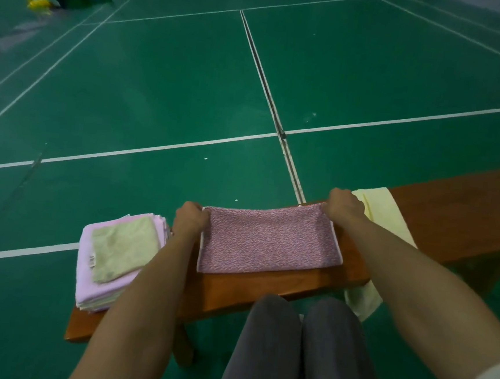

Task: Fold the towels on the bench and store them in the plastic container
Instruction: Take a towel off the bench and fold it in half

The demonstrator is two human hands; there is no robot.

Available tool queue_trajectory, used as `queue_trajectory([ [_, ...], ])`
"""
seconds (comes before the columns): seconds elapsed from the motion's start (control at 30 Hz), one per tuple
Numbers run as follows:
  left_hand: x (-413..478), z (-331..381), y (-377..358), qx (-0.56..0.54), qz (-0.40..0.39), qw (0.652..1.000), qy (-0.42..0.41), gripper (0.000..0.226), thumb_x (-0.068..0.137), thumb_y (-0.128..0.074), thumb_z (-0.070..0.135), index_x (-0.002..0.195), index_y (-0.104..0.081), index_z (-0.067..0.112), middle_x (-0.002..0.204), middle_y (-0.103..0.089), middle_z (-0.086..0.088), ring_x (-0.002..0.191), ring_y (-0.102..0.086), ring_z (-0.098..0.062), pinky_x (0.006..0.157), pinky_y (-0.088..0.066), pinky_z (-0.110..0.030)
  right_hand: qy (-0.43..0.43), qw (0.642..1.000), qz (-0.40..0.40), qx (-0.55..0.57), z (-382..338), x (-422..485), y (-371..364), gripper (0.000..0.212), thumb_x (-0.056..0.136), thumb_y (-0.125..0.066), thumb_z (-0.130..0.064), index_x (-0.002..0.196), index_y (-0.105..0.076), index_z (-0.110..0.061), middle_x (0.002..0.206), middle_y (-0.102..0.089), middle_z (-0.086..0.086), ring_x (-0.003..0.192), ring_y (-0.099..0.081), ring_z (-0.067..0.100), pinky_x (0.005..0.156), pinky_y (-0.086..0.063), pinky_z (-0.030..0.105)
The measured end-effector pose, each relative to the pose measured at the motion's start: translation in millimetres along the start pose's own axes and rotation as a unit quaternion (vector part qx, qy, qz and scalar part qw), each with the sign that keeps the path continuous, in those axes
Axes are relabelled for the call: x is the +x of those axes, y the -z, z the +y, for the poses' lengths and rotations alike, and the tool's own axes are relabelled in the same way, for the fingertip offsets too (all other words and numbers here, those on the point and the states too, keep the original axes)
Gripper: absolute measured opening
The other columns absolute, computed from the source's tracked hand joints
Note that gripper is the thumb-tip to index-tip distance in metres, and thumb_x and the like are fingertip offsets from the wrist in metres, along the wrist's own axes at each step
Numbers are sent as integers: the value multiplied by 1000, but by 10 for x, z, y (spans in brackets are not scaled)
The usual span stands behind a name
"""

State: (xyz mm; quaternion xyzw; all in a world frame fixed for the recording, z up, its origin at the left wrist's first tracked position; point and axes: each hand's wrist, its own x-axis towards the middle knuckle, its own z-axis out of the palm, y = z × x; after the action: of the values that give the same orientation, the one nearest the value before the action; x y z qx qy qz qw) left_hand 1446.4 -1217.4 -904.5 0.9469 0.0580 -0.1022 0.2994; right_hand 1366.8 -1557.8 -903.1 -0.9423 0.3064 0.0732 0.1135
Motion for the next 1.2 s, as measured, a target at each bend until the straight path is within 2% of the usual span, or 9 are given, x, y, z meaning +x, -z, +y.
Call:
queue_trajectory([
  [0.13, 30, -45, -123, 13, -3, 1000, 22, 27, 100, -60, 25, 85, -68, 3, 73, -60, -5, 68, -55, -17, 72, -47, -33, -6, 1000, -13, 21, 16, 15, -153, 11, 94, -65, -22, 96, -63, -11, 101, -67, 12, 80, -60, 29, 67, -46, 32],
  [0.2, 37, -49, -164, 17, -8, 999, 38, 28, 100, -61, 27, 84, -64, 5, 74, -59, -4, 64, -51, -14, 70, -44, -31, -16, 998, -24, 57, 11, 10, -202, 22, 93, -67, -25, 107, -67, -8, 104, -67, 14, 89, -64, 32, 70, -49, 32],
  [0.3, 50, -54, -194, 11, -34, 996, 76, 34, 97, -67, 35, 84, -55, 5, 102, -65, -14, 85, -58, -25, 77, -50, -35, -43, 989, -75, 119, -37, -18, -216, 45, 90, -73, -35, 121, -65, -4, 120, -67, 16, 106, -66, 34, 79, -51, 34],
  [0.43, -1, -12, -185, -14, -109, 987, 116, 63, 92, -73, 37, 134, -51, -6, 137, -56, -20, 126, -55, -37, 103, -48, -43, -73, 973, -143, 164, -116, -44, -236, 59, 87, -77, -34, 134, -60, -2, 133, -62, 15, 118, -63, 33, 90, -53, 36],
  [0.57, -57, -2, -209, -84, -214, 960, 159, 86, 81, -84, 36, 147, -41, 0, 151, -47, -20, 134, -50, -40, 113, -42, -49, -82, 961, -189, 186, -128, -84, -279, 74, 83, -83, -34, 142, -52, -2, 145, -54, 17, 130, -54, 37, 101, -50, 41],
  [0.9, -197, 202, -96, -109, -285, 935, 181, 68, 93, -72, 29, 146, -40, 1, 145, -51, -17, 129, -54, -38, 110, -45, -45, -57, 960, -150, 230, -46, -193, -258, 64, 80, -86, -23, 133, -55, -5, 137, -58, 15, 125, -57, 34, 98, -52, 39],
  [1.03, -44, 12, -189, -84, -308, 924, 210, 113, 58, -90, 54, 149, -40, 10, 147, -51, -16, 126, -56, -40, 108, -47, -51, -33, 955, -139, 261, -123, -197, -153, 65, 80, -86, -23, 134, -54, -5, 135, -58, 15, 122, -58, 34, 100, -52, 44],
  [1.13, -164, 55, -171, -80, -284, 938, 180, 85, 81, -81, 38, 148, -41, 4, 149, -48, -18, 132, -51, -40, 112, -43, -50, -6, 946, -149, 288, -273, -212, 30, 67, 81, -82, -20, 138, -49, -4, 132, -56, 14, 115, -60, 32, 92, -54, 40],
  [1.2, -249, 123, -134, -86, -239, 956, 146, 66, 89, -77, 21, 142, -46, -3, 141, -54, -21, 127, -56, -39, 109, -47, -47, 6, 939, -159, 303, -424, -245, 146, 64, 84, -79, -14, 138, -46, -3, 119, -57, 14, 97, -62, 27, 73, -55, 34],
])
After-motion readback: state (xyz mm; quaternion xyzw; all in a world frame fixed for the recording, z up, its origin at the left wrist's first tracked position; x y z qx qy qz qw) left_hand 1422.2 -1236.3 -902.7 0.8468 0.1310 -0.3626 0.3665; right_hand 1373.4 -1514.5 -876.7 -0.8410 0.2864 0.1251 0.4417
